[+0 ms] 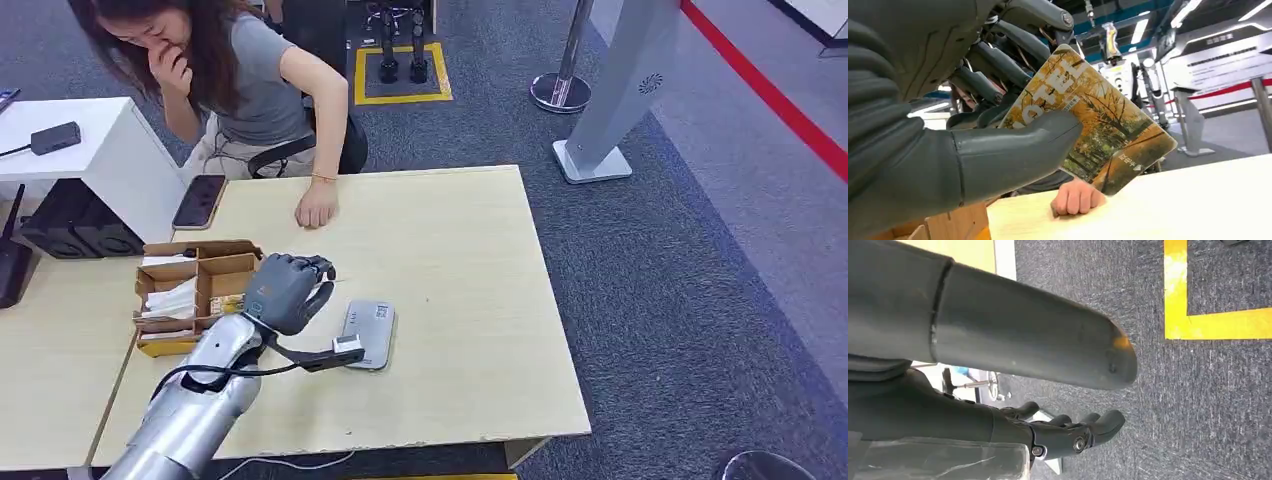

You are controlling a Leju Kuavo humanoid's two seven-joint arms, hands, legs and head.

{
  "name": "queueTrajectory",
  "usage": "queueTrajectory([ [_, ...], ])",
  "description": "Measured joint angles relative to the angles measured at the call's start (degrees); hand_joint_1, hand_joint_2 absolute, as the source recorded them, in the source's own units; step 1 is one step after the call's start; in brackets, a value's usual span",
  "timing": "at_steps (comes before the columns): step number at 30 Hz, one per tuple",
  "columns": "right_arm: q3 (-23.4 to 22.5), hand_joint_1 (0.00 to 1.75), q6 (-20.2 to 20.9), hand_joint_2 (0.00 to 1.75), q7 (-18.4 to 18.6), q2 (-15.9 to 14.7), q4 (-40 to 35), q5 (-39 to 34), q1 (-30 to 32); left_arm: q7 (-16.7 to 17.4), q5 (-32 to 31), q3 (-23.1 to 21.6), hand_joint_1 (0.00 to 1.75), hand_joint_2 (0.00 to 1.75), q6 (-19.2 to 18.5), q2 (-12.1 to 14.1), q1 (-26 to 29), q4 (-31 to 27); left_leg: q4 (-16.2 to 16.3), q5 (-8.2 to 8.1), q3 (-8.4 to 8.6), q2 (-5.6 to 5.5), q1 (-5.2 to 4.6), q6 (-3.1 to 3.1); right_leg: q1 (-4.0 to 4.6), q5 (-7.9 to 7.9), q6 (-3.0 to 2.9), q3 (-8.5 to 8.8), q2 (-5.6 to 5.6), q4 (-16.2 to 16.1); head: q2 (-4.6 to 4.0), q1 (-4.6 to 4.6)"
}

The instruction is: Pass the card to the sensor for recognition and then transmit it.

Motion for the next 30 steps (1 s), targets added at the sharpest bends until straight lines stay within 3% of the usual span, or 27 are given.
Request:
queueTrajectory([
  [30,0.7,0.0,0.17,0.0,0.0,0.02,0.0,0.39,0.0,-2.64,2.19,-5.48,1.75,1.75,-1.73,2.88,0.46,2.49,0.0,0.0,-0.02,0.0,0.0,0.0,0.0,0.0,0.0,0.0,-0.01,0.0,0.02,0.0],
])
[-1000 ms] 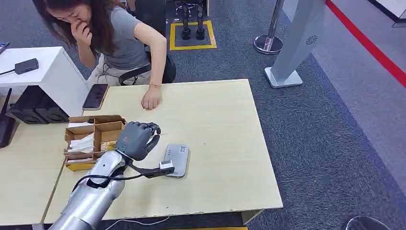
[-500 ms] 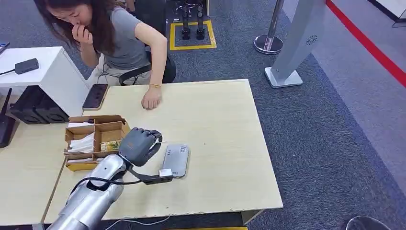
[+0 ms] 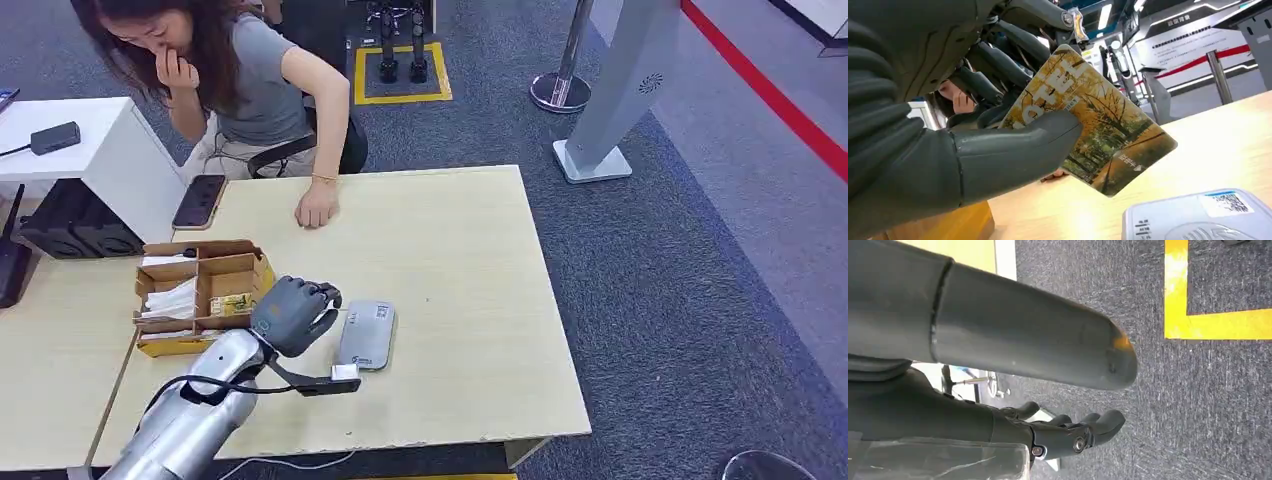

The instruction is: Pass the card to the sensor for recognition and then transmit it.

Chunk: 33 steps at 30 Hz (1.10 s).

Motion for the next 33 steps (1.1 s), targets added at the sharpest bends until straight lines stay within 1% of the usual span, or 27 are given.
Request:
queueTrajectory([
  [7,0.09,0.0,0.07,0.0,-0.26,0.0,0.0,0.46,0.0,-0.37,0.11,-1.27,1.75,1.75,1.86,-0.22,1.79,0.02,0.0,0.0,0.0,0.0,0.0,0.0,0.0,0.0,0.0,0.0,0.0,0.0,0.0,0.0],
  [13,0.09,0.0,0.09,0.0,-0.26,0.0,0.0,0.46,0.01,-0.37,-0.59,-2.64,1.75,1.75,1.97,-0.35,2.27,0.44,0.0,0.0,0.0,0.0,0.0,0.0,0.0,0.0,0.0,0.0,-0.01,0.0,0.0,0.0],
  [23,0.09,0.0,0.09,0.0,-0.26,0.0,0.0,0.46,0.01,-0.37,-0.59,-2.69,1.75,1.75,1.99,-0.35,2.34,0.48,0.0,0.0,0.0,0.0,0.0,0.0,0.0,0.0,0.0,0.0,0.0,0.0,-0.02,0.0],
  [27,0.11,0.0,0.04,0.0,-0.44,0.0,-0.02,0.46,0.0,-0.37,-1.05,-3.98,1.75,1.75,2.69,-0.42,2.55,1.64,0.0,0.0,0.0,0.0,0.0,0.0,0.0,0.0,0.0,0.01,-0.01,0.0,-0.02,0.0],
  [33,0.11,0.0,0.02,0.0,-0.48,0.0,-0.02,0.46,0.0,-0.33,-0.98,-4.0,1.75,1.75,3.41,-0.39,2.55,2.08,0.0,0.0,0.01,0.0,0.0,0.01,0.0,0.0,0.0,0.02,-0.02,0.0,0.0,0.0],
])
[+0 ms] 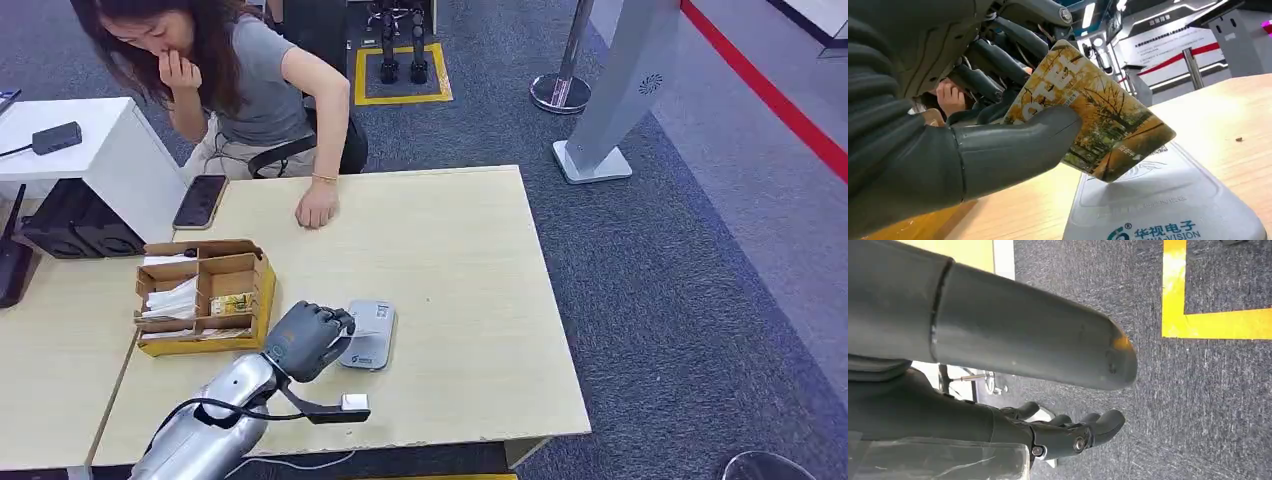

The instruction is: Pass the card to the sensor for recognition and then transmit it.

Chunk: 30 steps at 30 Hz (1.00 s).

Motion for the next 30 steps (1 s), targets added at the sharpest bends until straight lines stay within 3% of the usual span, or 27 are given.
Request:
queueTrajectory([
  [8,0.0,0.0,-0.02,0.0,-0.09,0.0,0.0,-0.24,0.01,1.33,-0.24,0.0,1.75,1.75,0.87,0.46,-0.09,-0.26,0.0,0.0,0.0,0.0,0.0,0.0,0.0,0.0,0.0,0.0,0.0,0.01,-0.02,0.0],
  [14,0.0,0.0,-0.09,0.0,-0.11,0.0,0.0,-0.87,0.03,5.66,-4.88,0.31,1.75,1.75,3.83,2.66,-1.12,-1.99,0.0,0.01,0.01,0.0,0.01,0.0,0.0,0.0,0.0,-0.01,0.01,0.02,0.0,0.0],
  [20,0.0,0.0,-0.37,0.0,0.22,0.0,0.02,-1.09,0.04,16.64,-19.4,3.13,1.75,1.75,13.01,6.21,-3.16,-3.8,-0.01,0.04,0.01,0.03,0.03,-0.04,0.04,0.01,-0.02,-0.01,0.06,0.05,0.0,0.0],
  [25,0.0,0.0,-0.46,0.0,0.63,0.02,0.02,-1.2,0.11,29.37,-21.25,3.41,1.75,1.75,16.57,13.09,-6.71,-5.42,-0.01,0.06,0.03,0.03,0.1,-0.07,0.06,0.01,-0.03,-0.03,0.07,0.07,0.0,0.0],
  [27,0.0,0.0,-0.5,0.0,0.72,0.07,0.02,-1.2,0.09,32.61,-21.42,2.31,1.75,1.75,16.79,15.92,-8.11,-5.6,-0.01,0.09,0.02,0.03,0.11,-0.12,0.06,0.0,-0.04,-0.03,0.07,0.07,0.0,0.0],
  [30,0.0,0.0,-0.52,0.0,0.77,0.18,0.02,-1.2,0.09,34.51,-21.44,1.31,1.75,1.75,17.55,18.8,-9.17,-5.6,-0.02,0.09,0.01,0.03,0.11,-0.12,0.06,0.0,-0.04,-0.03,0.07,0.08,0.0,0.0],
])
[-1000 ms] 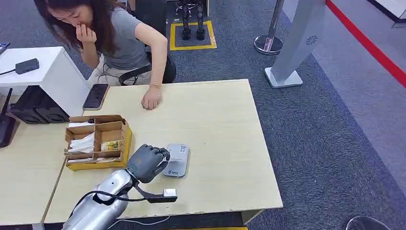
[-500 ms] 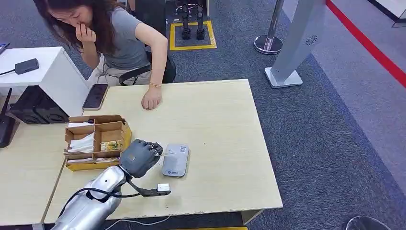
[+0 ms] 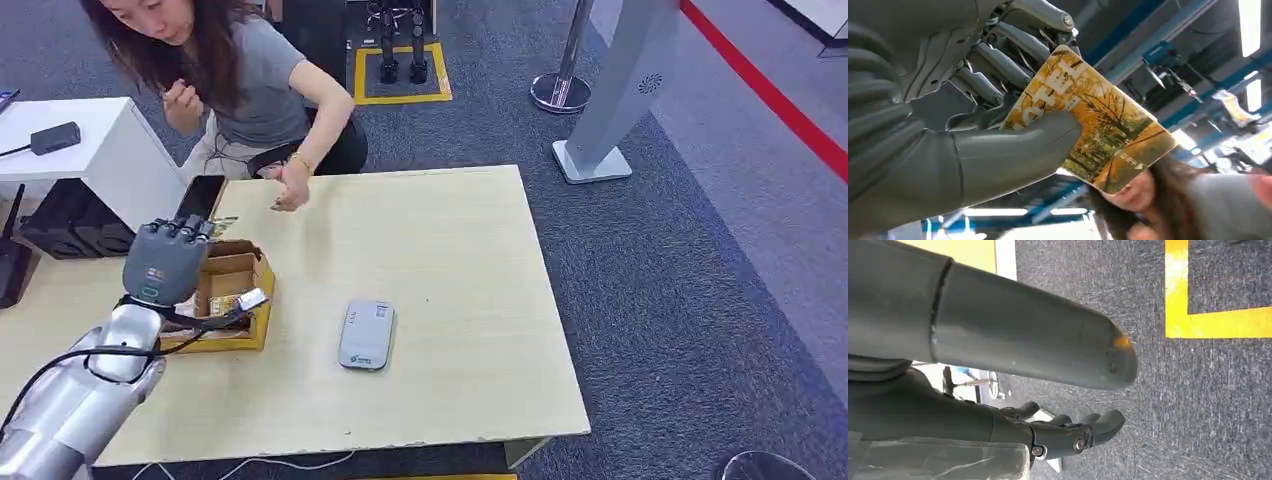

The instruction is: Pass the card to the sensor for recognition and then transmit it.

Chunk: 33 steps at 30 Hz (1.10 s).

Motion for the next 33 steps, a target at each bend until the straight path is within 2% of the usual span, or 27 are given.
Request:
queueTrajectory([
  [2,0.0,0.0,-0.02,0.0,0.02,0.11,0.0,0.0,0.0,1.59,0.0,-0.72,1.75,1.75,0.15,1.81,-0.49,0.02,0.0,0.0,0.0,0.01,0.0,0.0,0.0,0.0,0.0,-0.01,0.02,0.0,0.0,0.02],
  [5,0.0,0.0,-0.02,0.0,0.07,0.24,0.0,-0.02,0.0,1.79,0.0,-1.38,1.75,1.75,0.35,3.67,-0.97,0.02,0.0,0.0,0.0,0.0,-0.03,0.0,0.0,0.0,0.0,-0.01,0.01,0.0,-0.02,0.0],
  [12,0.0,0.0,-0.02,0.0,0.09,0.37,0.0,-0.07,-0.04,3.34,0.0,-2.23,1.75,1.75,0.52,5.92,-1.81,0.29,0.0,0.0,-0.02,0.0,-0.04,0.0,-0.01,0.01,0.01,-0.01,0.0,-0.01,0.0,0.02],
  [15,0.0,0.0,-0.04,0.0,0.09,0.44,0.0,-0.15,-0.03,2.47,0.0,-2.27,1.75,1.75,1.2,6.64,-2.44,1.95,0.0,0.0,-0.01,0.0,-0.03,0.0,-0.01,0.01,0.0,-0.01,0.0,-0.01,0.0,0.0],
  [16,0.0,0.0,-0.04,0.0,0.09,0.48,0.02,-0.2,-0.03,2.47,0.0,-2.27,1.12,1.75,1.22,6.75,-2.52,2.42,0.0,0.0,-0.01,0.0,-0.01,0.0,-0.01,0.01,0.0,-0.02,0.0,-0.01,0.0,0.0],
  [17,0.0,0.0,-0.04,0.0,0.09,0.5,0.02,-0.35,-0.04,2.47,0.0,-2.27,0.4,1.75,1.27,6.86,-2.6,2.77,0.0,0.0,-0.01,0.0,-0.01,0.0,-0.01,0.01,0.0,-0.02,0.0,0.0,0.0,0.0],
  [18,0.0,0.0,-0.04,0.0,0.09,0.52,0.02,-0.55,-0.04,2.47,0.0,-2.27,0.0,1.75,1.38,6.86,-2.72,3.17,0.0,0.0,-0.01,0.0,-0.01,0.0,-0.01,0.01,0.0,-0.02,0.0,0.0,-0.02,0.0],
  [22,0.0,0.0,-0.07,0.0,0.07,0.59,0.02,-0.85,-0.04,1.59,0.0,-2.25,0.0,1.75,1.38,6.77,-2.87,4.28,0.0,0.0,-0.01,0.0,-0.01,0.0,-0.01,0.0,0.0,-0.03,0.0,0.0,0.0,0.0],
  [30,0.0,0.0,-0.57,0.0,0.11,0.74,0.02,-1.07,-0.04,2.99,0.0,-2.32,0.0,1.75,1.42,6.1,-3.09,5.09,0.0,0.0,-0.02,0.0,-0.03,0.0,-0.01,0.01,0.0,-0.03,0.0,-0.01,-0.02,0.0],
  [33,0.0,0.0,-0.7,0.0,0.11,0.74,0.02,-1.55,-0.06,1.79,0.0,-2.29,0.0,1.75,0.52,5.9,-2.7,4.64,0.0,0.0,-0.02,0.0,-0.03,0.0,-0.01,0.01,0.0,-0.03,0.0,-0.01,0.0,0.0],
])
